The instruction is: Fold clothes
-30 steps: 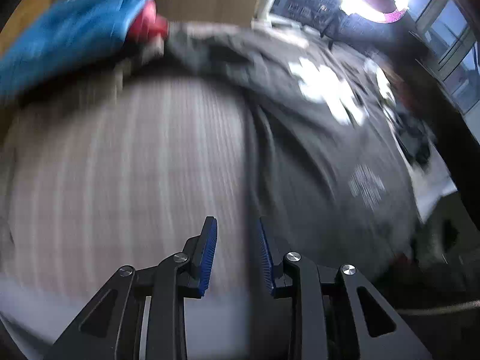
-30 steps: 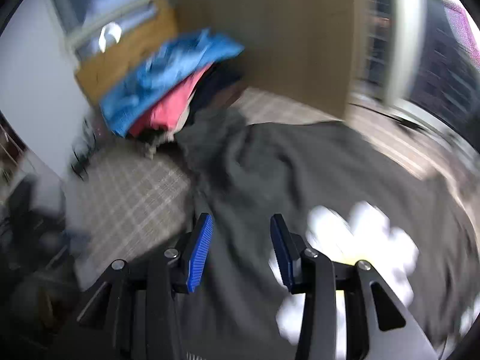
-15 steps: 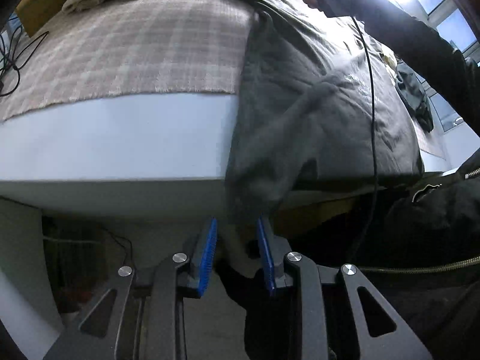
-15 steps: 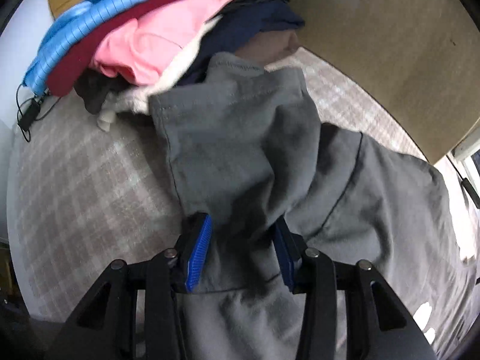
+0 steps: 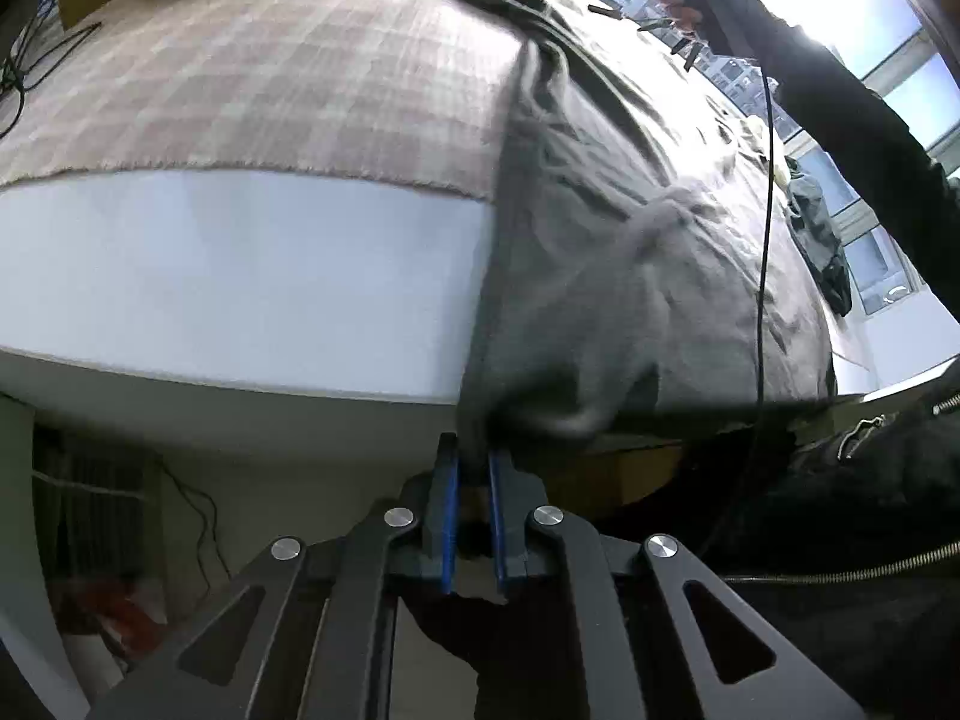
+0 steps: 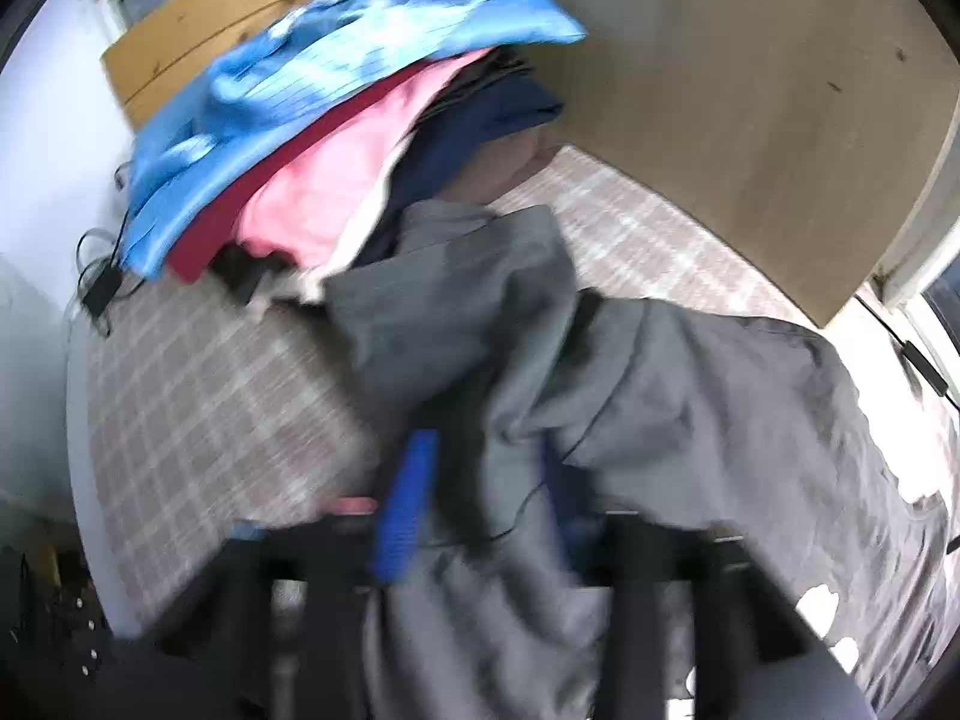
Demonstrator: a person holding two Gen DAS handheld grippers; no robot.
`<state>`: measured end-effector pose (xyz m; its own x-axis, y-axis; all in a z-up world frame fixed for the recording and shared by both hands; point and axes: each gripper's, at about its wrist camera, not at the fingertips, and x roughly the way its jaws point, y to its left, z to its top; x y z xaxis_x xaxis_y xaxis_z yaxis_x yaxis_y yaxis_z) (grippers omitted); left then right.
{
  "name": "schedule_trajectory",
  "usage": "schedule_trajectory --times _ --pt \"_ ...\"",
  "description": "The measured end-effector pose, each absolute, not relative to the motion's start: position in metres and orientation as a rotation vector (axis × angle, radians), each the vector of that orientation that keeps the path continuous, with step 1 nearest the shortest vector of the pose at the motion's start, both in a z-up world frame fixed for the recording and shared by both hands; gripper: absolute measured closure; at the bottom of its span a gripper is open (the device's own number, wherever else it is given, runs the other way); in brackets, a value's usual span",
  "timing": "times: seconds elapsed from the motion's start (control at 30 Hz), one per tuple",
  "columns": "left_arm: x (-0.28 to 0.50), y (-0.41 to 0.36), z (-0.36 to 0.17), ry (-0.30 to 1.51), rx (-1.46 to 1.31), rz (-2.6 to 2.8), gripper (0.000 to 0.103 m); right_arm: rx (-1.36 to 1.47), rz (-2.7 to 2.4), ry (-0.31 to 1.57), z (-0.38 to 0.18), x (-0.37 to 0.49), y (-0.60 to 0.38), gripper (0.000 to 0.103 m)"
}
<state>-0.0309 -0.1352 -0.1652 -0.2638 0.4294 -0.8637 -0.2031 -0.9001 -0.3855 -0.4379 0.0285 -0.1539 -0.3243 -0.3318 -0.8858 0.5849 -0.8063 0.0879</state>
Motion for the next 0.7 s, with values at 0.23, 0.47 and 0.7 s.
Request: schedule_trajectory --times 0.23,0.47,0.7 --pt "-0.030 -0.127 -0.155 -0.254 -1.599 2.208 0.095 1.327 -2.178 0.683 -0.194 -0.443 -0.028 0.047" --pt "-0.026 -0.128 -0.157 -0.206 -1.565 2.207 0.096 1.361 -2.175 0.479 -0.195 -0.465 -0.011 0.100" --pt "-0.025 -0.133 -0.161 -0.250 -1.576 2.182 0.096 1.306 -2.261 0.601 -0.165 -0.457 -0.010 0.057"
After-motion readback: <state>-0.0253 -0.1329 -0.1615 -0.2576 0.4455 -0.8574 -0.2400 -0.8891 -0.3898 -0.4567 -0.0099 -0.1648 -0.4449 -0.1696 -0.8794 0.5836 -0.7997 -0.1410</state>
